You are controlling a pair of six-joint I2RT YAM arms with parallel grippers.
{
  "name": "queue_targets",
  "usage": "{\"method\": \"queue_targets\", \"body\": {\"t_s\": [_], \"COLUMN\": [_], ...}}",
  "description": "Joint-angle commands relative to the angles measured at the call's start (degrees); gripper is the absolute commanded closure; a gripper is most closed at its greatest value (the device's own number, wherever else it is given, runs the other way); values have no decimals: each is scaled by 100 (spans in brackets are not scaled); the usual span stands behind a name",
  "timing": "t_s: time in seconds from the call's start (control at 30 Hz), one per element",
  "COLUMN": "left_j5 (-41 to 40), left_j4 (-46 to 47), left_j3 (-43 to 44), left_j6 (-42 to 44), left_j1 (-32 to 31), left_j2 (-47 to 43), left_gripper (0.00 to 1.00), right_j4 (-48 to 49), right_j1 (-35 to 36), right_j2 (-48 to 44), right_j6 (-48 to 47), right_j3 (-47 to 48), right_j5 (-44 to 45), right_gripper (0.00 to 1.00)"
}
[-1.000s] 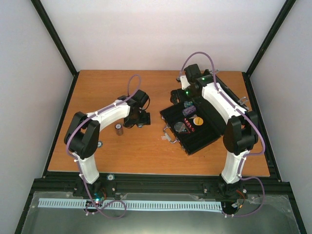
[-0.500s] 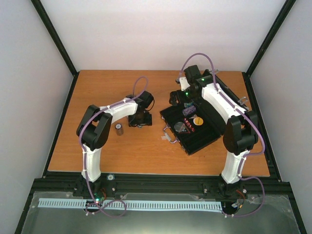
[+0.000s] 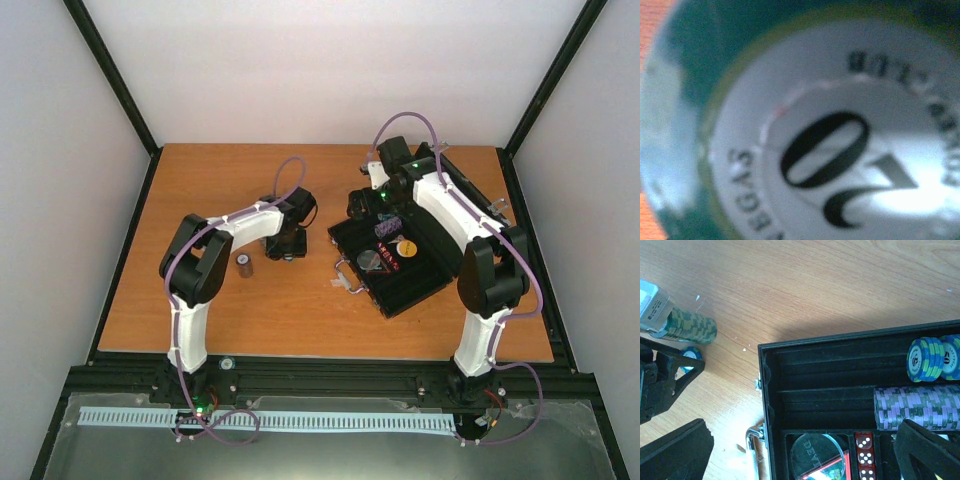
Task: Pack up texas hold em set
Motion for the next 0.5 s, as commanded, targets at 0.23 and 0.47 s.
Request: {"method": "queue_targets", "body": {"t_s": [0.23,0.47], "left_j5": [42,28], "left_j4": [211,61], "left_j3": [-436,-449], "left_j6": [-49,-78], "left_j1": [26,22], "left_j2": [-312,-824], "left_gripper": [68,64], "right_j4": [38,5], "right_j1": [6,6], "right_j2": [-107,-115], "right_j6": [-14,-31], "right_j3": [-54,-36], "right_j5": [-12,80], "right_gripper": [0,0]}}
